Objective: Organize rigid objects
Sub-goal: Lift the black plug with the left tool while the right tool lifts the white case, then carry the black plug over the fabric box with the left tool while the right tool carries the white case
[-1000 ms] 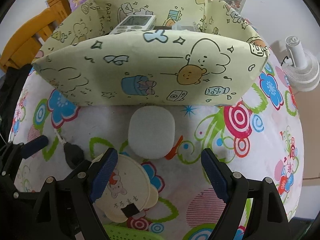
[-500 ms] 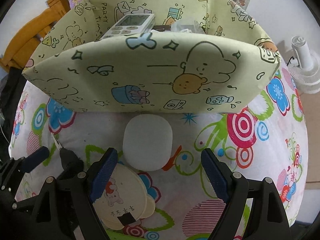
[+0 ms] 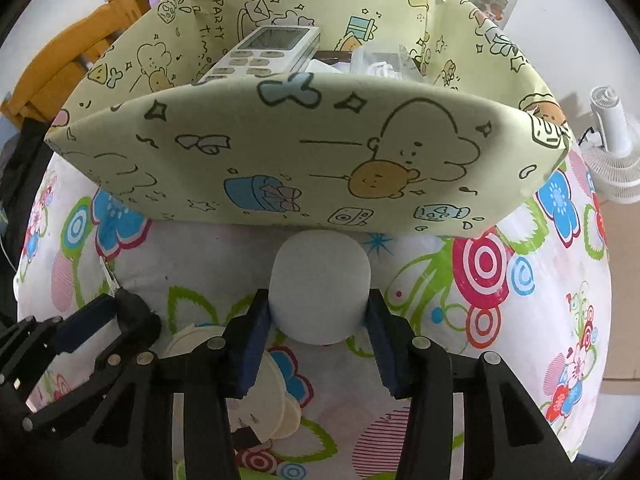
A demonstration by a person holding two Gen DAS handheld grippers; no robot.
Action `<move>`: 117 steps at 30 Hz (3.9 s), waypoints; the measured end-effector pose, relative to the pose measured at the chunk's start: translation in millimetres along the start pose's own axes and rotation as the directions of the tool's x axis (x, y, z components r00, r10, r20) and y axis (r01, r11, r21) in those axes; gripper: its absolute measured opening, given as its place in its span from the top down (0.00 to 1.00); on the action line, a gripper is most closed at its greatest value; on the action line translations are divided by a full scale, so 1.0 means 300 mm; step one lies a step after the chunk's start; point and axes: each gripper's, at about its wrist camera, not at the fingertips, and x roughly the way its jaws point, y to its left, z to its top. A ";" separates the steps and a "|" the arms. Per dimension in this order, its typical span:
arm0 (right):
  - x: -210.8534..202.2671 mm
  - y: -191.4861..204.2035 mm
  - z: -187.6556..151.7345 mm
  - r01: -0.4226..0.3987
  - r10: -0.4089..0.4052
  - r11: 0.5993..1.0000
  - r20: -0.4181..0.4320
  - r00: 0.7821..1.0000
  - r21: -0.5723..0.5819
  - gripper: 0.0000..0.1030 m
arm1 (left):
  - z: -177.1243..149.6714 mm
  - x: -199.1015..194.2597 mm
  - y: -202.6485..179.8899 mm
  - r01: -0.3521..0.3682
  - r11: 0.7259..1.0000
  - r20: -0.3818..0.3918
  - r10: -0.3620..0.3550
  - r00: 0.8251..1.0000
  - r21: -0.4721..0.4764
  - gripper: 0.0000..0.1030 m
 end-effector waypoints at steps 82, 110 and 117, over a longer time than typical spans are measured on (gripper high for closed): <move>-0.583 -0.157 -0.107 0.020 -0.035 0.997 0.191 0.981 0.079 0.52 | 0.011 -0.514 -0.155 0.040 0.989 0.201 -0.068 0.977 0.141 0.65; -0.544 -0.205 0.110 0.039 -0.055 0.996 0.196 0.979 0.085 0.52 | 0.229 -0.453 -0.182 0.056 0.980 0.218 -0.098 0.971 0.192 0.65; -0.501 -0.209 0.154 0.036 -0.050 0.996 0.180 0.982 0.080 0.52 | 0.272 -0.411 -0.179 0.059 0.977 0.198 -0.100 0.975 0.203 0.65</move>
